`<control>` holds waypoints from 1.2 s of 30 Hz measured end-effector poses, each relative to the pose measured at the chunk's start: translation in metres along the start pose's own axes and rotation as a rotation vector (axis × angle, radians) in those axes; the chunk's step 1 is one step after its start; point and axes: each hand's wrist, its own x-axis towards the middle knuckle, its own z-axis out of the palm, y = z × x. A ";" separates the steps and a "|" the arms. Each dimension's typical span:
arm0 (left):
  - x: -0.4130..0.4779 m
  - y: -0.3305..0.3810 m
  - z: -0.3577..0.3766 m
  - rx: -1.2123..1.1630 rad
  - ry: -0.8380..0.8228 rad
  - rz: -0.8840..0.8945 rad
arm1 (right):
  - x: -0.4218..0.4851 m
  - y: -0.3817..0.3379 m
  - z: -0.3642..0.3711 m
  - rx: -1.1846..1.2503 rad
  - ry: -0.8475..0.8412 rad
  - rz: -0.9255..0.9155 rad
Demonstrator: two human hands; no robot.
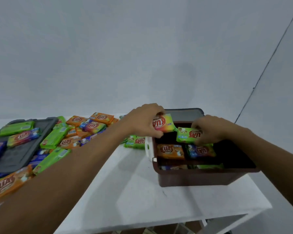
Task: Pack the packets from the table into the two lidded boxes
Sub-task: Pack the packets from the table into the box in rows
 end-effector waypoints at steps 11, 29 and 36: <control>0.062 0.049 0.101 0.579 -0.388 0.138 | 0.014 0.049 0.076 -0.216 0.060 -0.150; 0.003 -0.025 0.068 0.218 0.107 0.189 | 0.033 0.001 0.055 0.009 0.360 -0.286; -0.079 -0.135 0.054 0.351 -0.027 -0.372 | 0.051 -0.080 0.022 0.170 0.496 -0.427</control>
